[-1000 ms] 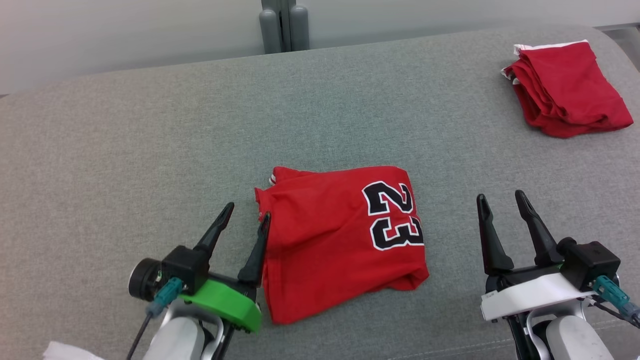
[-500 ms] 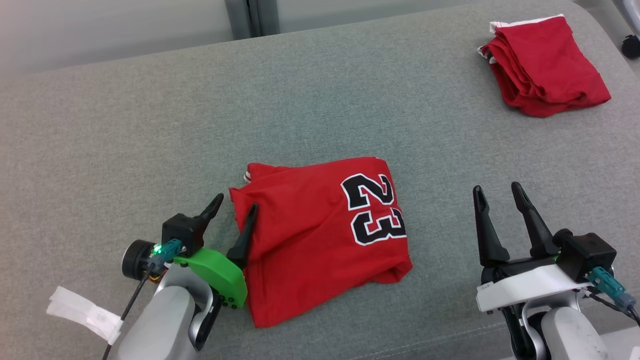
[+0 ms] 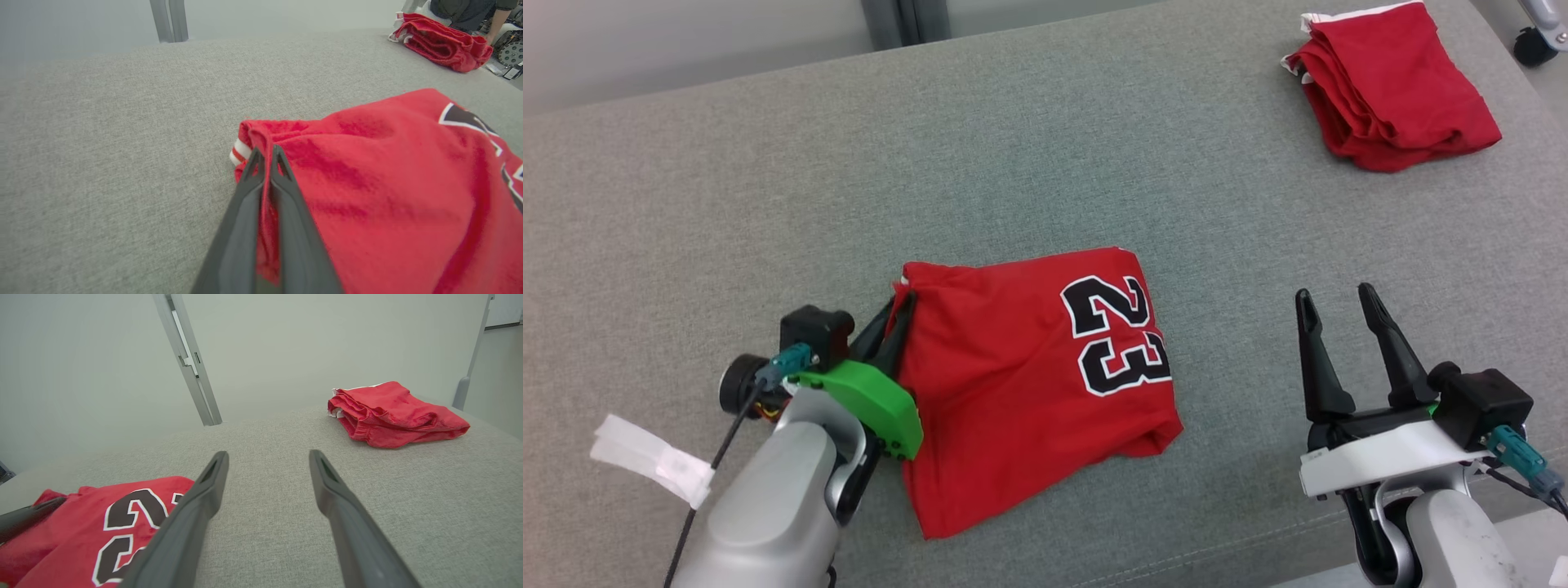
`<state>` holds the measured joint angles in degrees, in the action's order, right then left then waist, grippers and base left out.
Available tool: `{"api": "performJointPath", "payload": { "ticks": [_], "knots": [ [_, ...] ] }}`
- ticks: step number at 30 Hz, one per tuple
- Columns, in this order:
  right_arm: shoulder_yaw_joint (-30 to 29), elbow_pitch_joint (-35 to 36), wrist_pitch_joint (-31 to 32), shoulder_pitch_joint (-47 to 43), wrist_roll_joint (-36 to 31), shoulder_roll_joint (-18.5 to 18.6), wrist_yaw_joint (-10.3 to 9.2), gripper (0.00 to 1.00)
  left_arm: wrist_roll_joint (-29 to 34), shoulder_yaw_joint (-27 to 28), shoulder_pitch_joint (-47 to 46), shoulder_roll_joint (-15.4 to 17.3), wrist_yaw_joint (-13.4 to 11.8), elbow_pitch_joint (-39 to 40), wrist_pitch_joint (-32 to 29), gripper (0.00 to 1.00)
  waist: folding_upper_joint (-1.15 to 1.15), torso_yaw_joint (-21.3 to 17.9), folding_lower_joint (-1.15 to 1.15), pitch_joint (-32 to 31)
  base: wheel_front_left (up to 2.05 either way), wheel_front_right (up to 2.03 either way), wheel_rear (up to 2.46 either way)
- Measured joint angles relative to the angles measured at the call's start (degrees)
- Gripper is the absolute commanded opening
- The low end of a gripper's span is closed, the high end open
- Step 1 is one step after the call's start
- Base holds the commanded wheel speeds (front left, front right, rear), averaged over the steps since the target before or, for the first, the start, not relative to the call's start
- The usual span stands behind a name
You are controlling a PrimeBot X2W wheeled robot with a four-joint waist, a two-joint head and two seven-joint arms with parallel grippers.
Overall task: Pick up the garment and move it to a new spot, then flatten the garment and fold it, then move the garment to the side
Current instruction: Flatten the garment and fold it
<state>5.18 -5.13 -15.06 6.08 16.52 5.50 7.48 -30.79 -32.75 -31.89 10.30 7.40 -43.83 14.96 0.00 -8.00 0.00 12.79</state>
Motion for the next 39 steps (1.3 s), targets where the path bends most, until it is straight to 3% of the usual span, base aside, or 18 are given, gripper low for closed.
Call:
{"api": "performJointPath", "payload": {
  "ticks": [10,11,12,13,19,30,39],
  "knots": [
    [0.04,0.14,0.0,0.27,-0.08,-0.41,0.0,1.0,-0.01,0.62,-6.11,1.03,0.0,0.68,0.07,0.0,0.0,-1.24,0.0,0.68,0.0,0.0,0.0],
    [0.13,0.1,0.0,0.36,-0.08,-0.44,0.0,1.0,0.08,0.37,-6.14,1.08,0.0,-0.1,0.07,0.3,0.0,-1.43,0.0,0.69,0.0,0.0,0.0],
    [0.22,0.08,0.0,0.43,-0.08,-0.49,0.0,1.0,0.36,0.21,-6.13,1.14,0.0,-0.69,0.08,0.78,0.0,-1.6,0.0,0.7,0.0,0.0,0.0],
    [0.24,0.04,0.0,0.46,-0.08,-0.6,0.0,1.0,0.64,0.27,-6.12,1.19,0.0,-1.13,0.08,1.0,0.0,-1.76,0.0,0.7,0.0,0.0,0.0],
    [-0.4,-0.02,0.0,0.25,-0.1,-0.7,0.0,1.0,2.2,4.45,-3.27,1.21,-0.02,1.75,0.08,1.0,0.0,-1.46,0.0,-0.43,0.0,0.0,0.0],
    [-0.3,1.55,0.0,-1.88,-1.07,0.41,0.01,1.0,8.62,20.91,12.57,1.75,-2.46,21.98,0.08,1.0,0.0,1.54,0.0,-4.67,0.0,0.0,0.0],
    [0.27,1.97,0.0,-3.66,-1.63,1.18,0.01,1.0,14.49,29.43,26.26,-0.02,-2.7,32.96,0.08,1.0,0.0,4.74,0.0,-7.86,0.0,0.0,0.0]
  ]
}}
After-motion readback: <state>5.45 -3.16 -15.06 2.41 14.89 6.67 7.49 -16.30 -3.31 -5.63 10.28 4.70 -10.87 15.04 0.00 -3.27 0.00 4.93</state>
